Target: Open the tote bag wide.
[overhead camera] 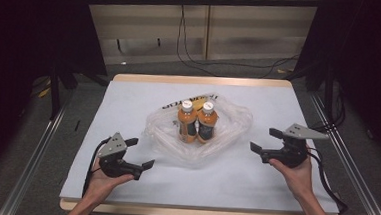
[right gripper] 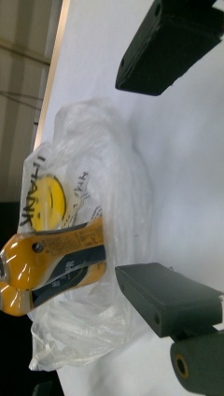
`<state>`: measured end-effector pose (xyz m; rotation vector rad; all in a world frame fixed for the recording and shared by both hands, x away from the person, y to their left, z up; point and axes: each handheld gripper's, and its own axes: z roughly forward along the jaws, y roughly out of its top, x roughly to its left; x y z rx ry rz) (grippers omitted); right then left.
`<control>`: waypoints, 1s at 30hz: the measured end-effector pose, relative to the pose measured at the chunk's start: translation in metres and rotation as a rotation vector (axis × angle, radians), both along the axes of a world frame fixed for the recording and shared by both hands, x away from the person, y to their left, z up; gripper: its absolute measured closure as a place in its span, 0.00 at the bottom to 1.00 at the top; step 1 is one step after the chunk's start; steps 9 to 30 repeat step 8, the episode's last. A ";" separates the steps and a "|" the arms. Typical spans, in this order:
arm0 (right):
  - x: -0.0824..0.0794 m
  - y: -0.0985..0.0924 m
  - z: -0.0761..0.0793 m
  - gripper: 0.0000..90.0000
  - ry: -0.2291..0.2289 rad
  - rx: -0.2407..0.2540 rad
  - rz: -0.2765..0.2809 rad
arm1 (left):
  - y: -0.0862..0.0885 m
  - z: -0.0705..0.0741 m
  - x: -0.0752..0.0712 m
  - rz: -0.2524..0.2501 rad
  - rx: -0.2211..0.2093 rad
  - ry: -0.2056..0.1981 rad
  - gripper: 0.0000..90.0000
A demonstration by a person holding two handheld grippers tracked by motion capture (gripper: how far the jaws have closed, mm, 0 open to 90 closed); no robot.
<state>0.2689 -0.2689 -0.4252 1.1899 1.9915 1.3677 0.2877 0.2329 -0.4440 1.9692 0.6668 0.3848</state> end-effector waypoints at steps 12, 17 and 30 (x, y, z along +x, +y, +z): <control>-0.047 -0.026 -0.012 0.11 -0.027 -0.011 -0.113 | 0.014 -0.001 0.001 0.057 -0.031 0.004 0.05; -0.047 -0.026 -0.012 0.11 -0.027 -0.011 -0.113 | 0.014 -0.001 0.001 0.057 -0.031 0.004 0.05; -0.047 -0.026 -0.012 0.11 -0.027 -0.011 -0.113 | 0.014 -0.001 0.001 0.057 -0.031 0.004 0.05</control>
